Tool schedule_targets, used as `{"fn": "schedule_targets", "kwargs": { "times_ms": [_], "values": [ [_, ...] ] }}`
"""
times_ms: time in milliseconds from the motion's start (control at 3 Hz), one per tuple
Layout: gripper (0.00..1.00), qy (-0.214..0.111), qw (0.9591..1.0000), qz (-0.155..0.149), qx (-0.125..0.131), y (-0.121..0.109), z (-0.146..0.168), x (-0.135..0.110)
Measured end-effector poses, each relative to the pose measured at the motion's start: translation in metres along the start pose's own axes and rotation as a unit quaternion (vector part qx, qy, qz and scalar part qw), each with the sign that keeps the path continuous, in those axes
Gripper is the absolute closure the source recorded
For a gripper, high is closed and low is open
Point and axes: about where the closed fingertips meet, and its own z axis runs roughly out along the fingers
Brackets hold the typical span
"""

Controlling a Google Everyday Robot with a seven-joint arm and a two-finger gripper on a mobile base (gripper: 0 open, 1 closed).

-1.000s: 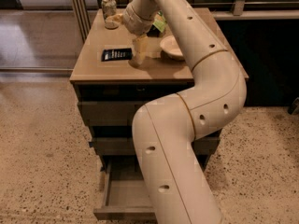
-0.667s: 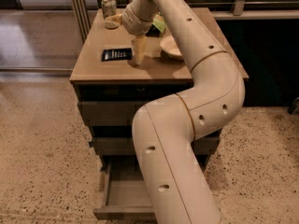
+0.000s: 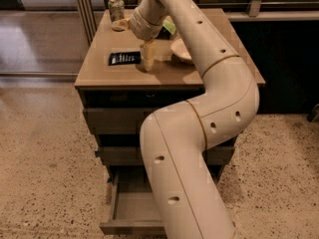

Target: Place rxbar chocolate into bottom drawer

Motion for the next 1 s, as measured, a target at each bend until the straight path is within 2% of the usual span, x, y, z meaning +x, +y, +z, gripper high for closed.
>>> {"fn": "schedule_targets", "kwargs": {
  "times_ms": [667,1000],
  "values": [
    [0.00,-0.011,0.9997,0.012,-0.019,0.0040,0.0122,-0.0086],
    [0.00,-0.011,0.9997,0.012,-0.019,0.0040,0.0122,-0.0086]
  ]
}}
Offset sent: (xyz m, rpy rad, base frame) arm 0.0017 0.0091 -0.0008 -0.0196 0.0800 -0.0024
